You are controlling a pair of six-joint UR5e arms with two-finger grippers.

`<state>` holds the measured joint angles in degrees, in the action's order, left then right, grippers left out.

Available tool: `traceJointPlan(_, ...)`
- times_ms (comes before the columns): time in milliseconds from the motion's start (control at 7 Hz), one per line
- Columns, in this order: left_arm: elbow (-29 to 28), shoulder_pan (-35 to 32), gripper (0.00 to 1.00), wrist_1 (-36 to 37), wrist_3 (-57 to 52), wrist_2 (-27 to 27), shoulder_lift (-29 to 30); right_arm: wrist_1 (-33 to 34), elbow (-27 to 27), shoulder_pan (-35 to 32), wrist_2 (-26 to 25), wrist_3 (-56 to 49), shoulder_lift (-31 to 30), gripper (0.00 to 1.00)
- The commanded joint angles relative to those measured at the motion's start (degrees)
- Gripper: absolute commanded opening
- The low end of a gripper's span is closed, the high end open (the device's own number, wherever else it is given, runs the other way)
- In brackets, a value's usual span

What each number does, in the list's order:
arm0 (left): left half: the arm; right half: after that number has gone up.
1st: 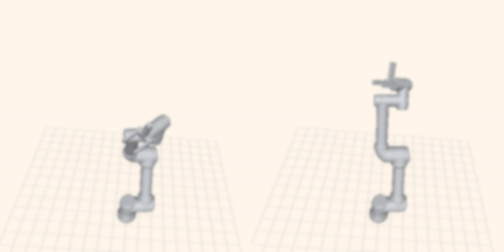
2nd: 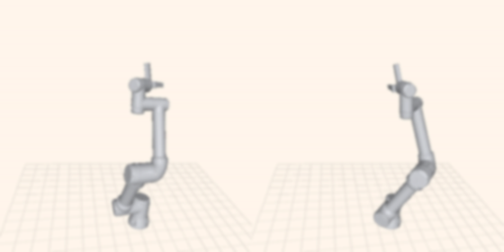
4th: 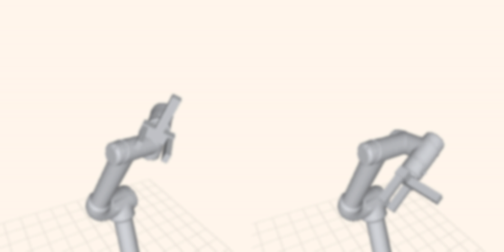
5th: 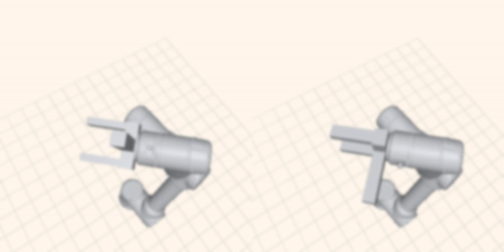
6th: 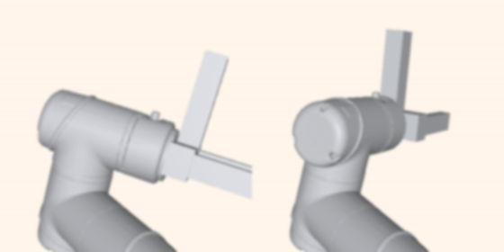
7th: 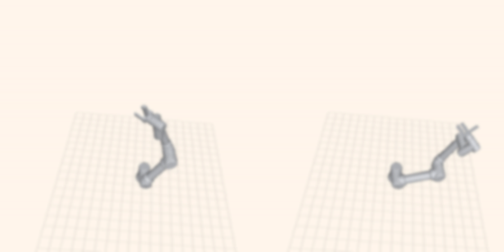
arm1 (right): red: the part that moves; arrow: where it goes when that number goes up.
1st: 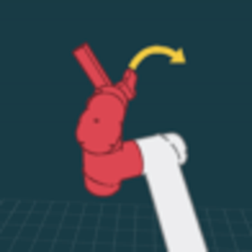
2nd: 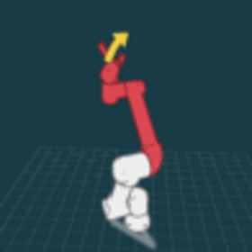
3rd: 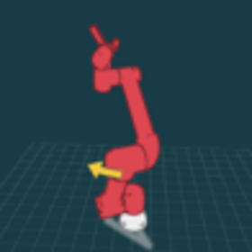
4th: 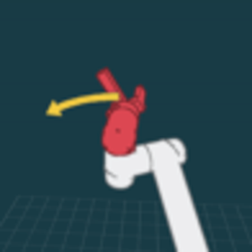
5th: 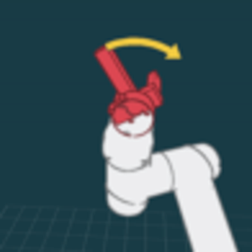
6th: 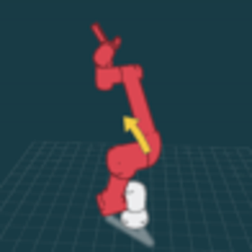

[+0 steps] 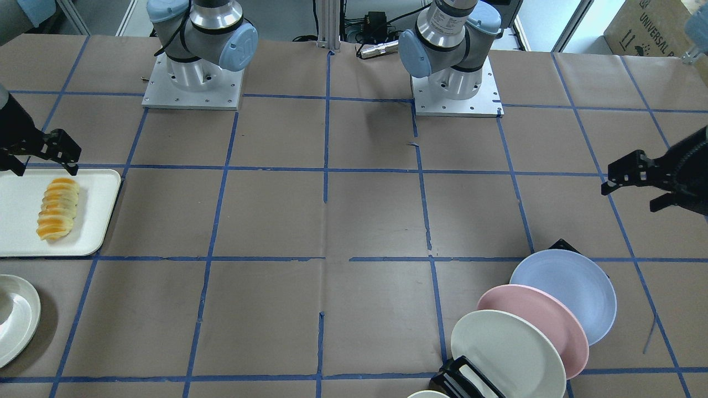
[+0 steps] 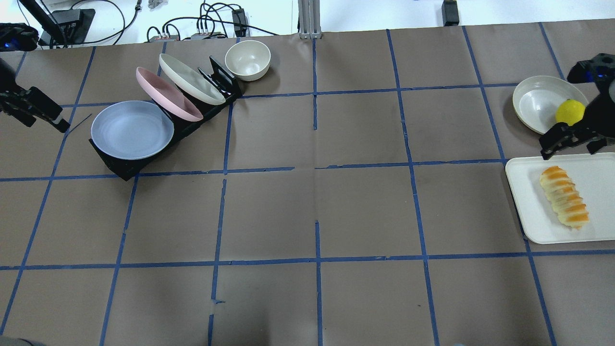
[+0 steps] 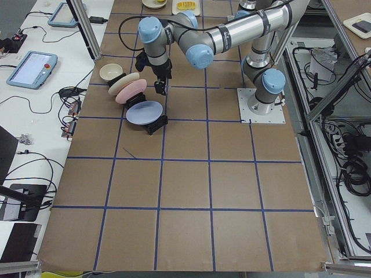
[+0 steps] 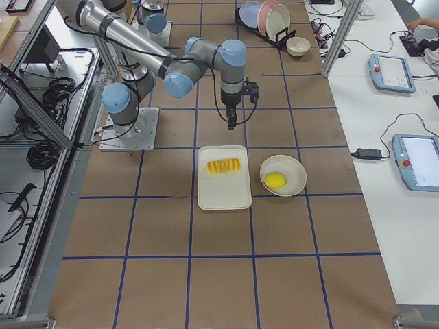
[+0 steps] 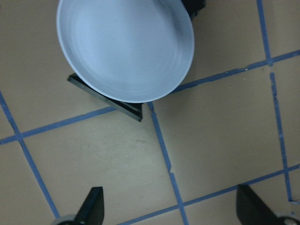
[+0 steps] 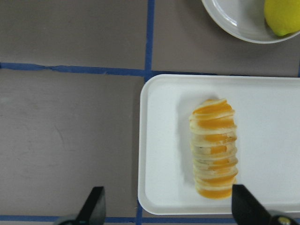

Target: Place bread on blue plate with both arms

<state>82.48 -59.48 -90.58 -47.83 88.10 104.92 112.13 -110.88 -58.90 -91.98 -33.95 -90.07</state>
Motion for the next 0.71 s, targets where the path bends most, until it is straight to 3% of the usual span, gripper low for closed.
traceJointPlan(0,-9.39,1.3,1.0,0.5,-2.44,-2.39,9.91,6.39,-0.22,5.7,0.83,-3.13,10.02,0.94)
traceJointPlan(286,-15.92,-0.54,1.0,0.67,-1.83,-6.61,21.06,13.0,0.05,6.87,0.92,-3.58,18.84,0.94)
traceJointPlan(571,-23.03,-2.65,1.0,0.67,-1.04,-6.62,28.29,13.74,-0.65,6.87,0.83,-3.84,20.11,0.94)
